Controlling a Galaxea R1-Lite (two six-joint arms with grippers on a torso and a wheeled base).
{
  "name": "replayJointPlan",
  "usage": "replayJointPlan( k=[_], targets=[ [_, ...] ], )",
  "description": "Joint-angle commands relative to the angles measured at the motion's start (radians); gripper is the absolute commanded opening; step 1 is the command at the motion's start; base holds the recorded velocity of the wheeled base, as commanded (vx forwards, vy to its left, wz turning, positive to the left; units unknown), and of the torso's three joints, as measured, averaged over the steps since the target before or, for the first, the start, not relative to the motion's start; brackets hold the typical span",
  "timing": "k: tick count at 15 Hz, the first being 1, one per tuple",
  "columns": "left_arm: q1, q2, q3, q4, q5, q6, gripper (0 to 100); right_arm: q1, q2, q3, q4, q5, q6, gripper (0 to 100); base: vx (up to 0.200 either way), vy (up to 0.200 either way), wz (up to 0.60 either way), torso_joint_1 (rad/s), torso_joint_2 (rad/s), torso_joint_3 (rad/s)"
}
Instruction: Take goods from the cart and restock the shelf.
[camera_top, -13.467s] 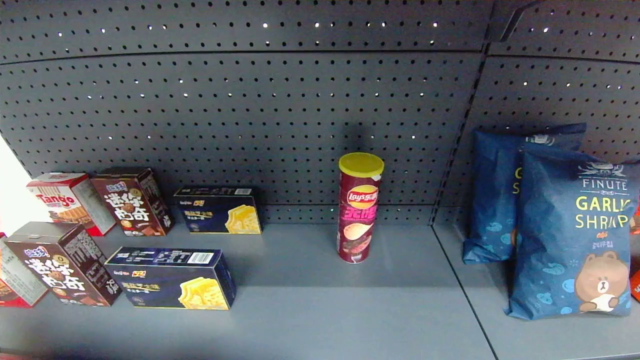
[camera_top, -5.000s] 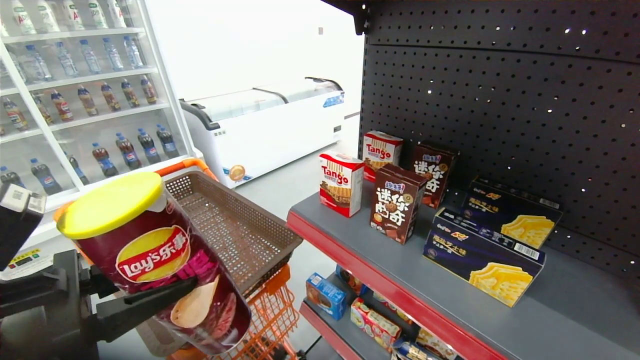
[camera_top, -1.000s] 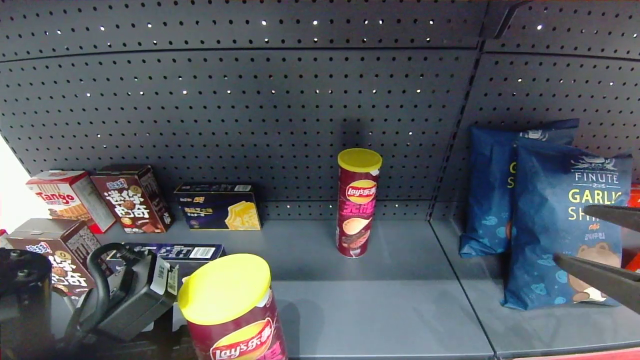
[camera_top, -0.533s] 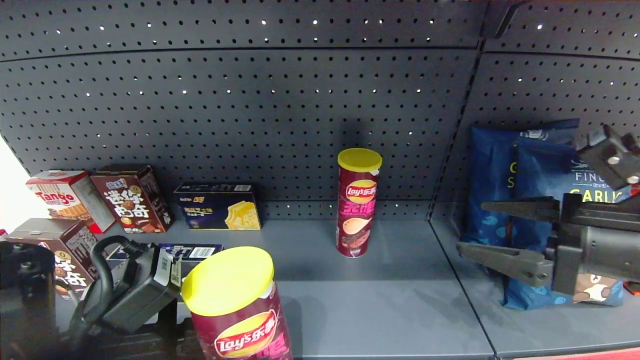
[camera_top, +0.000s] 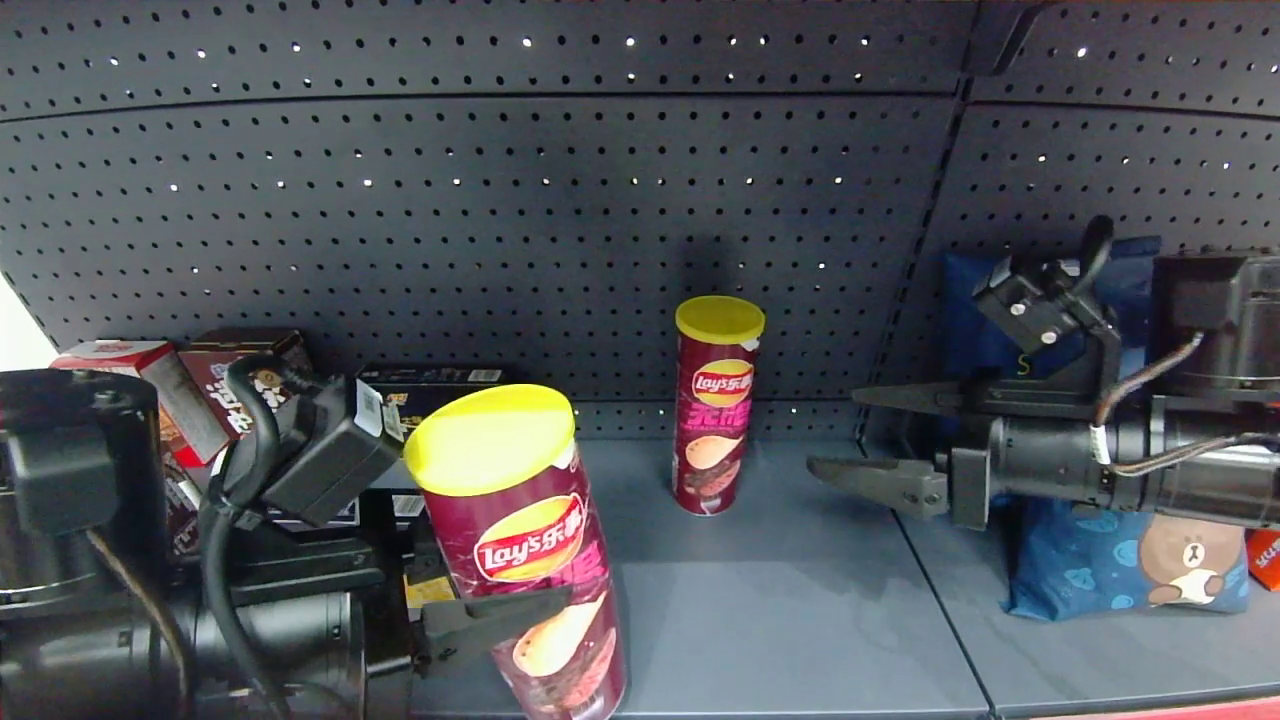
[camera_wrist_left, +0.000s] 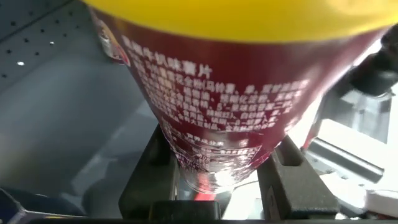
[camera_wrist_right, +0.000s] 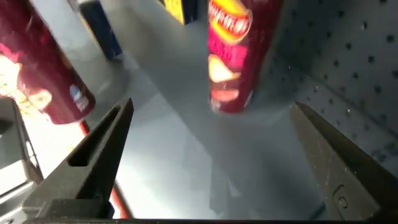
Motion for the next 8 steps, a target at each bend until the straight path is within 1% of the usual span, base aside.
replayJointPlan(
  k=[1,2,3,5,8],
  targets=[
    [0.02,0.017,-0.005,0.0,0.0,0.008,0,-0.008,0.1,-0.066,-0.024,0.039,-0.001,100,0.0,0.0,0.0,0.0,0.0,0.0],
    [0.023,0.017,-0.003,0.0,0.0,0.008,0,-0.019,0.123,-0.081,-0.042,0.065,-0.003,100,0.0,0.0,0.0,0.0,0.0,0.0],
    [0.026,0.014,-0.005,0.0,0.0,0.008,0,-0.028,0.164,-0.106,-0.095,0.116,-0.003,100,0.0,0.0,0.0,0.0,0.0,0.0],
    [0.031,0.014,-0.005,0.0,0.0,0.008,0,-0.049,0.199,-0.127,-0.133,0.16,-0.003,100,0.0,0.0,0.0,0.0,0.0,0.0],
    [0.034,0.014,-0.006,0.0,0.0,0.008,0,-0.06,0.221,-0.141,-0.145,0.183,-0.008,100,0.0,0.0,0.0,0.0,0.0,0.0]
  ],
)
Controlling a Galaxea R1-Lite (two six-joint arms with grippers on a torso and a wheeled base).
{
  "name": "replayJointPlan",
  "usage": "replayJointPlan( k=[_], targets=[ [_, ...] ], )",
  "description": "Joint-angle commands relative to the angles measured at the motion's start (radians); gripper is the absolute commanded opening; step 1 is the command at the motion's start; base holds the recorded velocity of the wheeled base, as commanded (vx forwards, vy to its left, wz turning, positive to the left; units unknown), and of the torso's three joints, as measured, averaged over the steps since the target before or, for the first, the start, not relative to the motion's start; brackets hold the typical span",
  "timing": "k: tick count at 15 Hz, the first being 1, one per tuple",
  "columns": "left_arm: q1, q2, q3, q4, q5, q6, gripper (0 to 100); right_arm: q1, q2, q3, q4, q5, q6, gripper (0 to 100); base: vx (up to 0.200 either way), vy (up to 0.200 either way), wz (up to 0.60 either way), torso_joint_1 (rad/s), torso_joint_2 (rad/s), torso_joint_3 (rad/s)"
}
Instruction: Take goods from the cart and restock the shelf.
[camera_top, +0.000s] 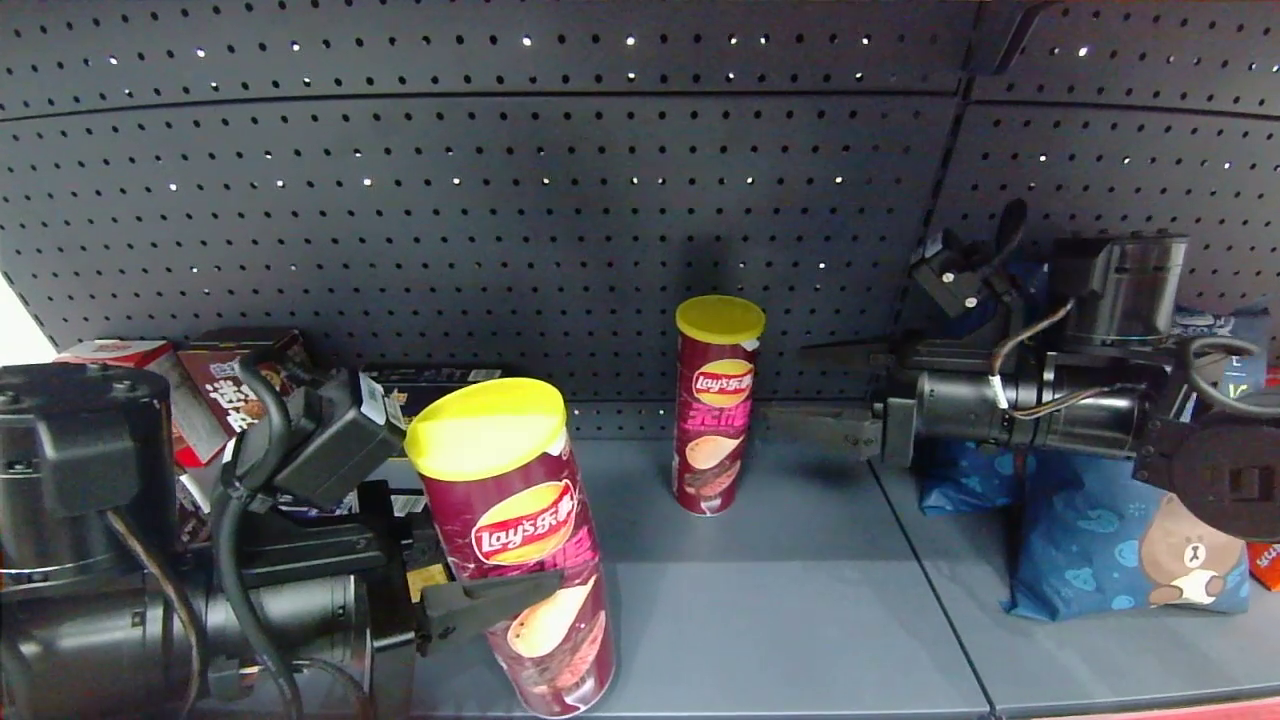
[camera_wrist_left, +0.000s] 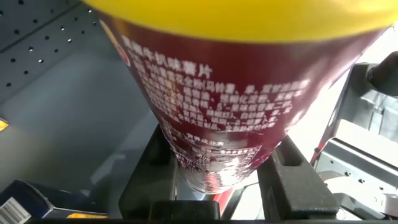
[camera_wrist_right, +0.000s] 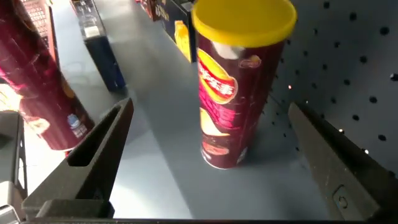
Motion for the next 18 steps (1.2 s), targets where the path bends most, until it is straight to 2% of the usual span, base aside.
replayJointPlan(
  k=[1,9,18],
  targets=[
    [0.001,-0.001,-0.001,-0.001,-0.001,0.0,0,-0.004,0.03,-0.011,0.0,0.003,-0.006,100,0.0,0.0,0.0,0.0,0.0,0.0],
    [0.001,0.004,-0.055,-0.001,-0.004,-0.002,0,-0.001,0.185,-0.12,-0.037,0.079,-0.011,100,0.0,0.0,0.0,0.0,0.0,0.0],
    [0.002,0.005,-0.052,0.001,0.001,-0.006,0,0.008,0.323,-0.185,-0.066,0.117,-0.011,100,0.0,0.0,0.0,0.0,0.0,0.0]
  ],
)
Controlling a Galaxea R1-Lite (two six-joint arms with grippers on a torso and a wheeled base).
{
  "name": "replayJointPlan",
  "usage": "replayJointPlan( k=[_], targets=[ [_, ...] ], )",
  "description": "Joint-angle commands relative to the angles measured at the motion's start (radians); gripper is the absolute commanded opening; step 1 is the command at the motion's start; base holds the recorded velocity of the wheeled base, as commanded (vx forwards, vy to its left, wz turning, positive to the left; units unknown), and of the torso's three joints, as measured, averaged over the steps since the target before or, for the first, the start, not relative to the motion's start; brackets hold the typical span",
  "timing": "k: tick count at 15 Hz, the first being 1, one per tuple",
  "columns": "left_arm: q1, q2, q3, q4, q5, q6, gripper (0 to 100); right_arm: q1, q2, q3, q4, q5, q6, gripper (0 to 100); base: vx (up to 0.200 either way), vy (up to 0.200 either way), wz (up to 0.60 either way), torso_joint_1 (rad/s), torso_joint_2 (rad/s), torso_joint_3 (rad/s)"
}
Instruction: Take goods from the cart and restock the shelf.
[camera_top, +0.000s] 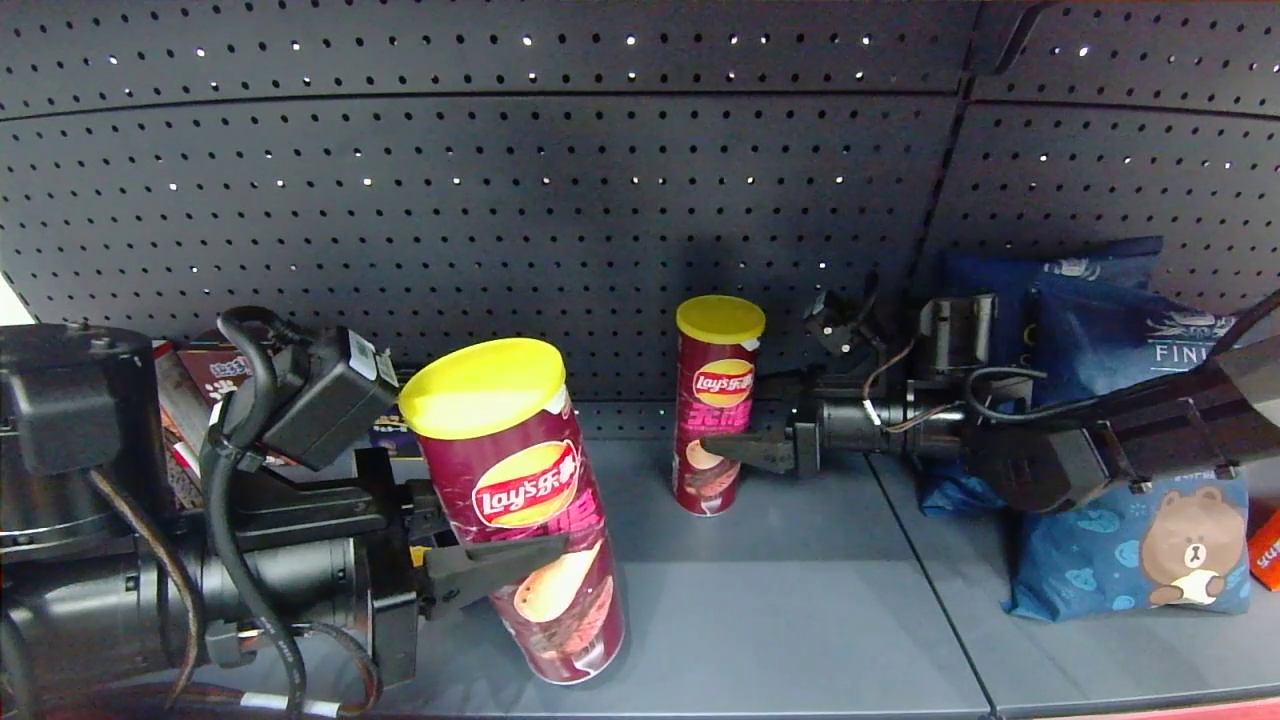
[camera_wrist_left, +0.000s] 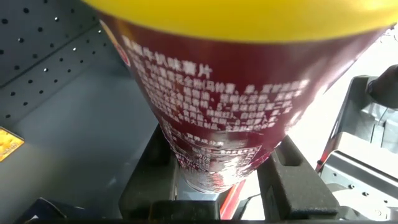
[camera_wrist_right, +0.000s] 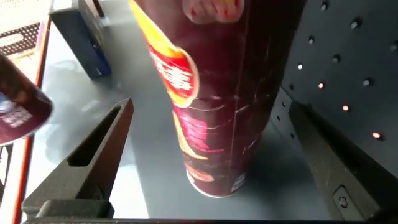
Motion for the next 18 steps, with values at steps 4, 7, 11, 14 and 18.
replayJointPlan(
  k=[4,7,11,14,18],
  targets=[
    [0.0,0.008,0.003,-0.001,0.001,0.0,0,0.022,0.065,-0.02,-0.006,0.0,-0.001,100,0.0,0.0,0.0,0.0,0.0,0.0],
    [0.001,0.003,0.017,-0.001,0.001,0.0,0,0.029,0.097,-0.052,-0.006,-0.001,-0.001,100,0.0,0.0,0.0,0.0,0.0,0.0],
    [0.001,0.006,0.019,-0.001,0.001,0.0,0,0.027,0.126,-0.064,-0.01,0.0,-0.002,0,0.0,0.0,0.0,0.0,0.0,0.0],
    [0.001,0.005,0.02,-0.001,0.001,0.0,0,0.029,0.131,-0.078,-0.022,-0.015,-0.004,0,0.0,0.0,0.0,0.0,0.0,0.0],
    [0.001,0.003,0.043,-0.002,-0.001,0.002,0,0.035,0.105,-0.06,-0.022,-0.016,-0.004,0,0.0,0.0,0.0,0.0,0.0,0.0]
  ],
)
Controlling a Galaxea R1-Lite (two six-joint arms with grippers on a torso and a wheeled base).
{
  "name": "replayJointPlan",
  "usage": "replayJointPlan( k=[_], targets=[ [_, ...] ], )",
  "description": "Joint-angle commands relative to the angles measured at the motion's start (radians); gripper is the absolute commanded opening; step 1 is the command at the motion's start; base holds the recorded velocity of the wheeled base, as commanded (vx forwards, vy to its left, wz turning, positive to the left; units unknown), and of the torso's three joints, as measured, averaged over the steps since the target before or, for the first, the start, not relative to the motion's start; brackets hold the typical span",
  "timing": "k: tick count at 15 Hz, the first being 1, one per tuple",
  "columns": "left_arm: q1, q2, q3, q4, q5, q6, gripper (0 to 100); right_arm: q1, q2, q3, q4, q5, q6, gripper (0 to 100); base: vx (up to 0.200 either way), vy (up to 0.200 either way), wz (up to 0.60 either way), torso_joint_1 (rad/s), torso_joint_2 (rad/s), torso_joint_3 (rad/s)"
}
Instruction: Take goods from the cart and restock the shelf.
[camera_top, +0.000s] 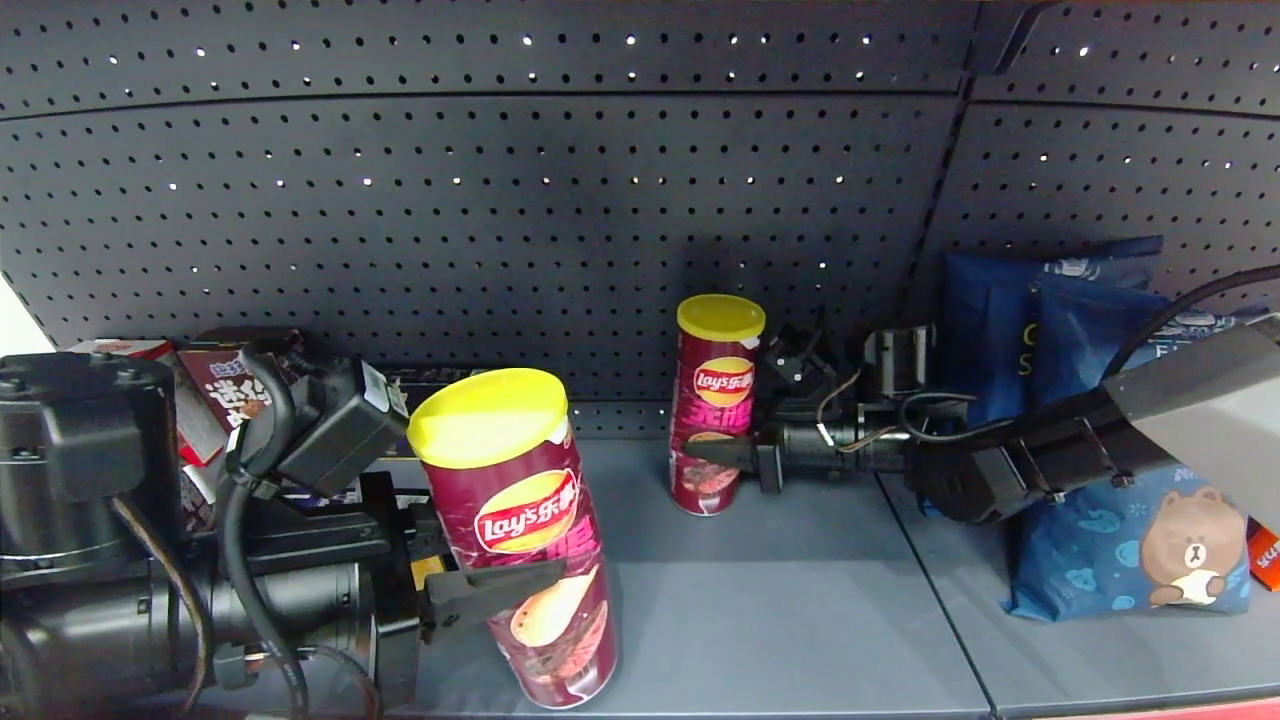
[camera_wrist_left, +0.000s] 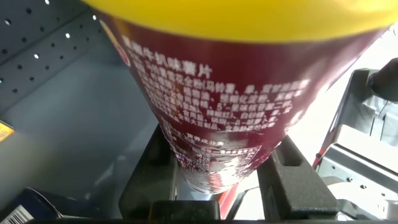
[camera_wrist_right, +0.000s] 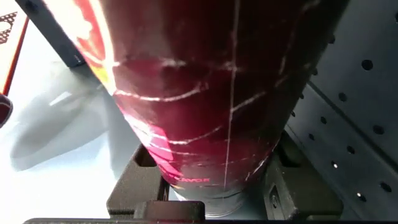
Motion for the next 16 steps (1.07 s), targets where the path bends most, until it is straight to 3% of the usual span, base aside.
replayJointPlan(
  k=[1,8,9,16],
  targets=[
    [0.0,-0.003,0.016,-0.001,-0.001,0.0,0,0.014,-0.059,0.043,0.004,0.002,0.0,0,0.0,0.0,0.0,0.0,0.0,0.0],
    [0.0,-0.006,0.018,-0.001,-0.001,0.0,0,0.057,-0.286,0.281,0.015,-0.038,0.0,0,0.0,0.0,0.0,0.0,0.0,0.0],
    [0.0,-0.017,0.03,-0.001,-0.001,0.0,0,0.08,-0.369,0.381,-0.018,-0.077,-0.002,0,0.0,0.0,0.0,0.0,0.0,0.0],
    [0.0,-0.075,0.074,0.007,0.003,0.0,0,0.138,-0.484,0.638,-0.173,-0.162,-0.003,0,0.0,0.0,0.0,0.0,0.0,0.0]
  ],
)
